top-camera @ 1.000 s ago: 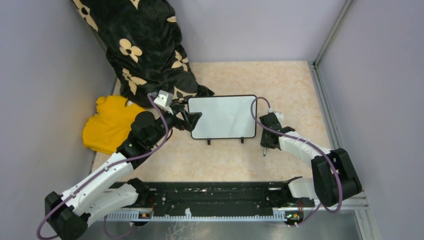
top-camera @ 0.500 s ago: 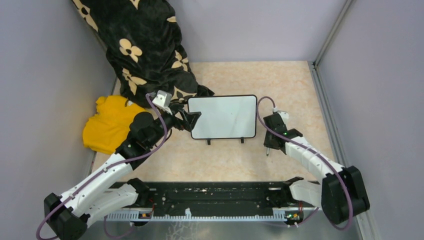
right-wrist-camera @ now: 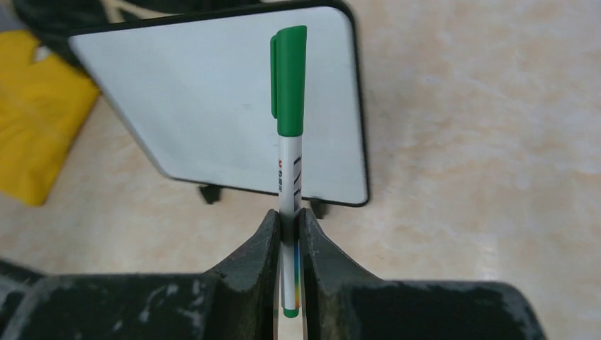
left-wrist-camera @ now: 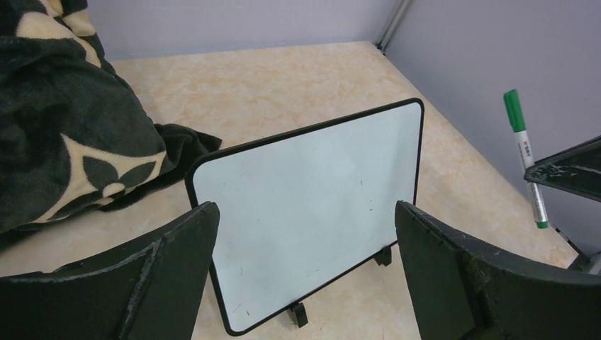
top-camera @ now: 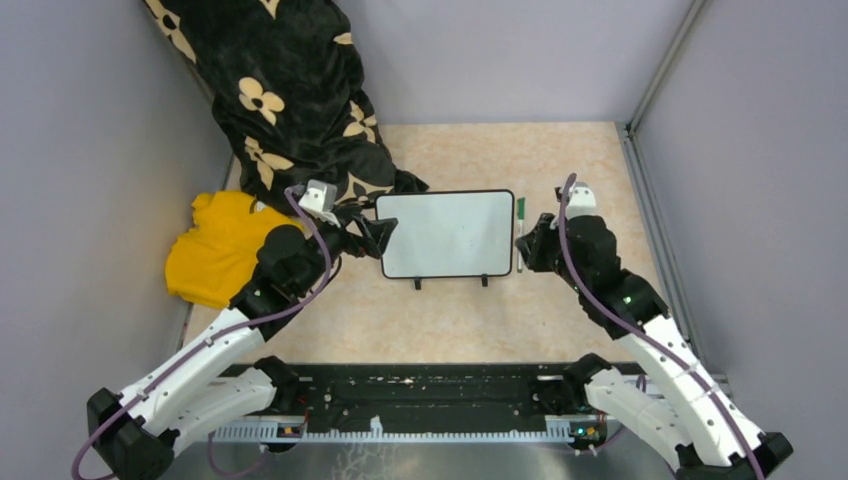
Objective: Write a sentence on the whiteboard
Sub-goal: Open the whiteboard marker at the center of the board.
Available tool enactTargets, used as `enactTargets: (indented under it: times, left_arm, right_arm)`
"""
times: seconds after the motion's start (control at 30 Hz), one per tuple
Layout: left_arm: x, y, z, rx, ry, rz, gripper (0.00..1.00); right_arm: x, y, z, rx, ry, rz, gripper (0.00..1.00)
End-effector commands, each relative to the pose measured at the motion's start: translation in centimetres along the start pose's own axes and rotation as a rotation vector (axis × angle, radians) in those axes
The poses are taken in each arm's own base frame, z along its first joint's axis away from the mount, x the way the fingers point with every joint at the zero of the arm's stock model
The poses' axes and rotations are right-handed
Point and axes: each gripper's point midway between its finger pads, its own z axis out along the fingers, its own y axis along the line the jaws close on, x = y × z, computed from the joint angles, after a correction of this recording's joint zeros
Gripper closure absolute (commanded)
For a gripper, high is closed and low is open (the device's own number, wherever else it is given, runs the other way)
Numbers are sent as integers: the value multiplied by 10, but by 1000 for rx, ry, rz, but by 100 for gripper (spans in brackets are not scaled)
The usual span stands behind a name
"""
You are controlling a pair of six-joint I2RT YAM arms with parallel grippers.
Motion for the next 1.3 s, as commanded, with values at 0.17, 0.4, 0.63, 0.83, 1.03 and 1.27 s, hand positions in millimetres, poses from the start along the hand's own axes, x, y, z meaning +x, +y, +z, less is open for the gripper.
enactTargets:
  times: [0.17, 0.4, 0.63, 0.83, 1.03, 1.27]
  left_arm:
    - [-14, -41, -16, 231, -82, -61, 1]
    - [-35, -96, -40, 520, -64, -164, 1]
    - [-34, -127, -47, 678, 39, -284, 1]
    - [-32, -142, -41, 744, 119, -382, 1]
    - [-35, -145, -34, 761, 111, -409, 5]
    - [-36, -150, -33, 793, 118, -423, 15]
  right_arm:
    - [-29, 142, -61, -709, -178, -145, 100]
    - [-4, 174, -72, -867, -196, -159, 100]
    - [0, 195, -87, -1002, -222, -133, 100]
    - [0, 199, -91, -1040, -240, -119, 100]
    - [5, 199, -91, -1046, -234, -110, 100]
    - [9, 199, -89, -1042, -223, -108, 100]
